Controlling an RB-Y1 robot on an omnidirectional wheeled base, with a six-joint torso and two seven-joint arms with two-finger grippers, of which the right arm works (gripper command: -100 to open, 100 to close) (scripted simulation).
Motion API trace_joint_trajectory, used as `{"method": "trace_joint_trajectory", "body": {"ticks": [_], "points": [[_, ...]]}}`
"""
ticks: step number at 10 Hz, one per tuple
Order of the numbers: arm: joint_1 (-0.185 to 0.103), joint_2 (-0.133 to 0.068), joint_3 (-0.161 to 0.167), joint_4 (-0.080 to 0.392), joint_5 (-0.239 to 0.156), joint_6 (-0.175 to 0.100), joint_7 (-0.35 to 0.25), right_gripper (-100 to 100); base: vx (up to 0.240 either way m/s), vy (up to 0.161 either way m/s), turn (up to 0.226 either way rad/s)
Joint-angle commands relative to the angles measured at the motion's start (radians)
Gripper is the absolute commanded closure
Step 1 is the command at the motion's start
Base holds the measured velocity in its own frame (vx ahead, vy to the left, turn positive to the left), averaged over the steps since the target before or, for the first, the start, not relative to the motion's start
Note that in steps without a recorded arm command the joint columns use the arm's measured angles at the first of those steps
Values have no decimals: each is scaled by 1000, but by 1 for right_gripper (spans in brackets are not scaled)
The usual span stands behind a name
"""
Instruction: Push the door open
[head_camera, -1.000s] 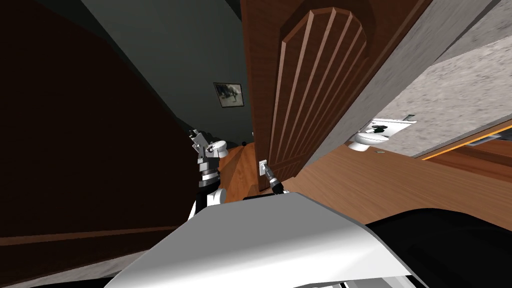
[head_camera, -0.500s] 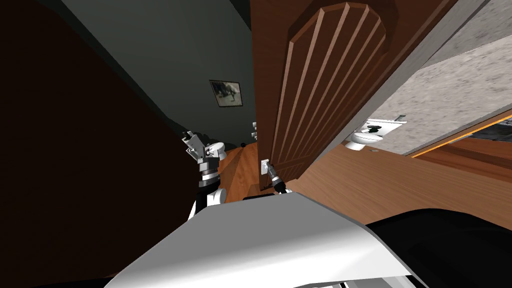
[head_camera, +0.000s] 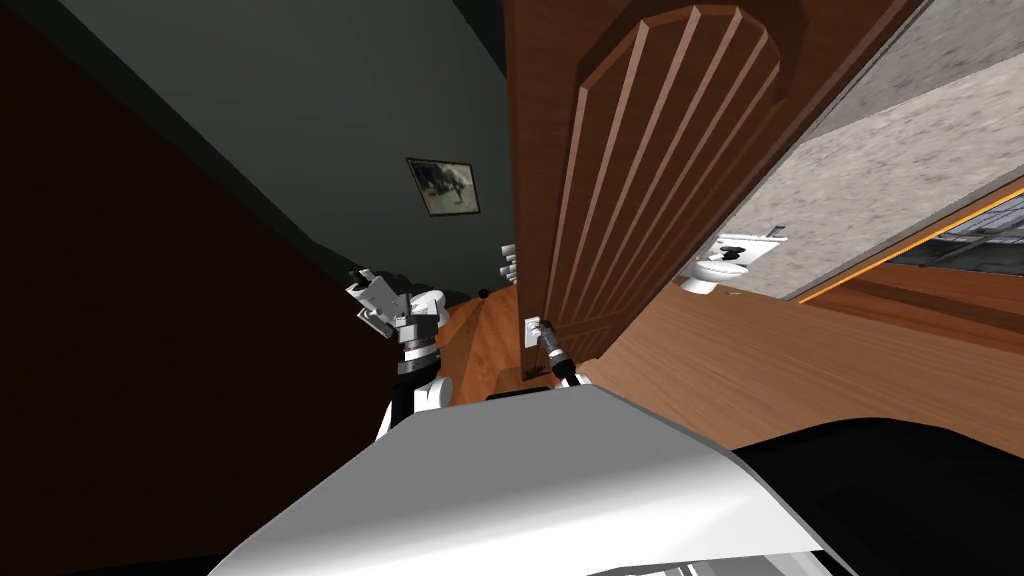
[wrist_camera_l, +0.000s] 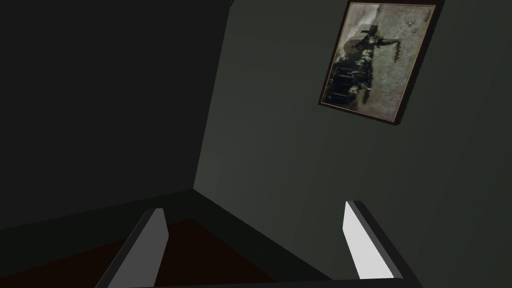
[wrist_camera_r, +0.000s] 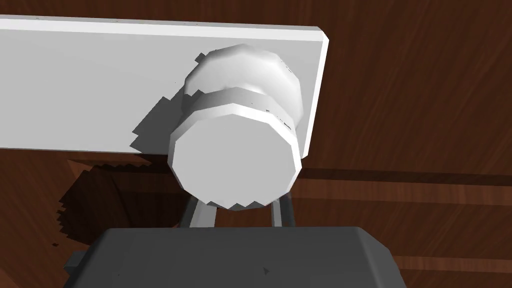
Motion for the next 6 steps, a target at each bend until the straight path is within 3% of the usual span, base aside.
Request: {"method": "trace_joint_trajectory", "body": {"ticks": [1,2,3,6], "points": [[-6,3,-24,-1,-10,5,1,100,145,112,-102],[-9,5,-32,0,-13,6,2,100,151,115,-68],[10,-12,-17,-9,-10,0,-4,-100,-60,51,-44],[25,-18,-8,-21,-9,-4,-11,-100,-180,-14,4]]}}
